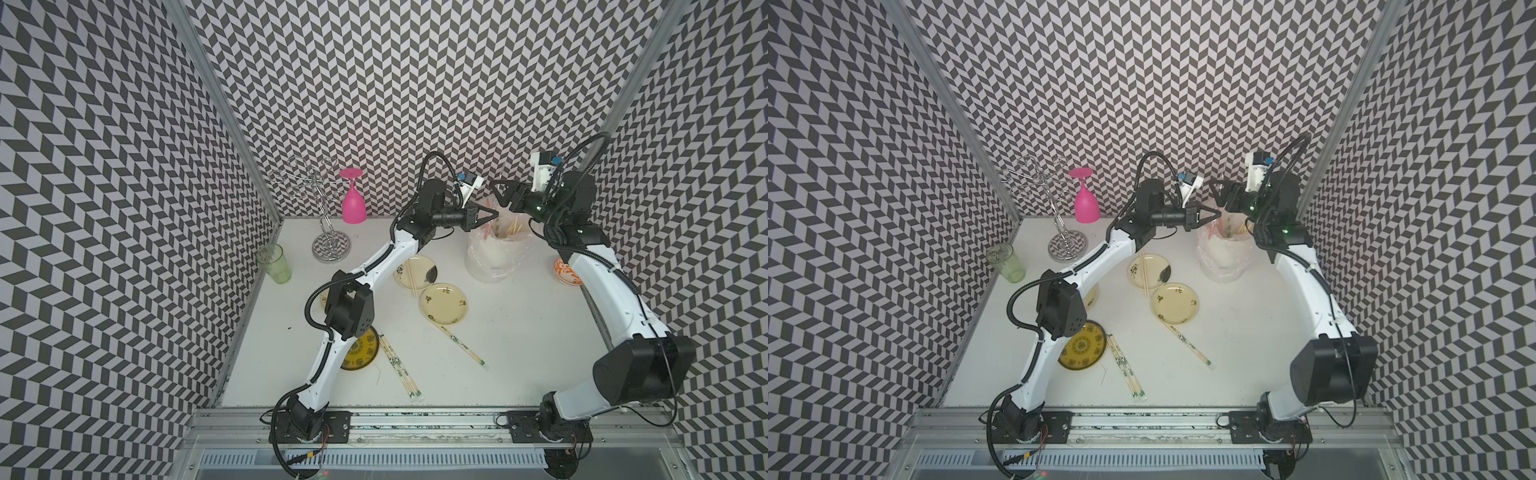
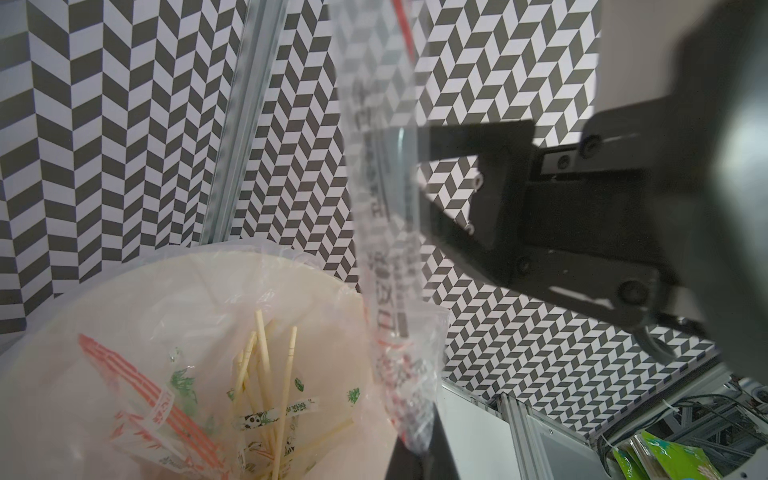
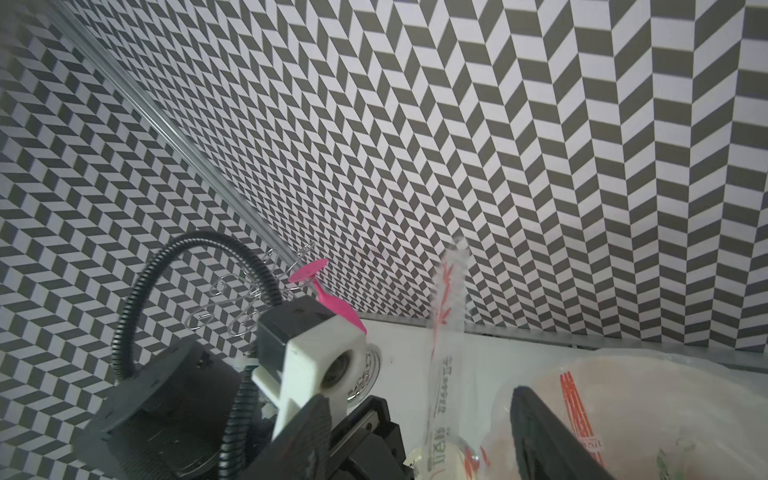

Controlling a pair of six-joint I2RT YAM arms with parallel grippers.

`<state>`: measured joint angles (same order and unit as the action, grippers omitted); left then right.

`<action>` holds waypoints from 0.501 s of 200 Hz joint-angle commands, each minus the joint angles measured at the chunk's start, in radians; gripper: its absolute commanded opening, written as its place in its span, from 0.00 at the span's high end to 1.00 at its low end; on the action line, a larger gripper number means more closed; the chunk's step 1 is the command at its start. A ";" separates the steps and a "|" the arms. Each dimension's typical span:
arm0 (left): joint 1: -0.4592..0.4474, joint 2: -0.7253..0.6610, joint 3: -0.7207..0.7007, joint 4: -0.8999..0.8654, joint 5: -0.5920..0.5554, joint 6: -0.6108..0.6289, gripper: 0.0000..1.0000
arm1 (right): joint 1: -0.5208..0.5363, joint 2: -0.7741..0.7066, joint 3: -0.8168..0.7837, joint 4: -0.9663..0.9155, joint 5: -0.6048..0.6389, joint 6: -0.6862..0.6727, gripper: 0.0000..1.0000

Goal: Remove the packaging of disposable chopsticks
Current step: Place the packet bag in the trash bin.

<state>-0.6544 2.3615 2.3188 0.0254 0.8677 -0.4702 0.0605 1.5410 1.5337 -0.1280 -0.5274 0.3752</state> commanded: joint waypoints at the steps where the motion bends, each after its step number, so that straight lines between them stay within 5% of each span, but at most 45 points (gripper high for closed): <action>1: -0.011 -0.065 -0.003 -0.006 0.007 0.036 1.00 | -0.001 0.011 0.043 0.003 -0.022 -0.003 0.34; 18: -0.010 -0.058 0.005 -0.006 0.013 0.034 1.00 | 0.000 0.021 0.047 -0.001 -0.033 -0.002 0.40; 73: -0.010 -0.060 0.007 -0.025 0.006 0.049 1.00 | 0.001 0.019 0.064 0.010 -0.017 -0.002 1.00; 100: -0.008 -0.072 -0.006 -0.033 0.000 0.062 1.00 | -0.001 0.007 0.063 0.017 0.021 0.001 1.00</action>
<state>-0.6563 2.3470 2.3188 0.0116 0.8684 -0.4343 0.0605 1.5604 1.5703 -0.1562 -0.5419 0.3786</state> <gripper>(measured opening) 0.047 0.048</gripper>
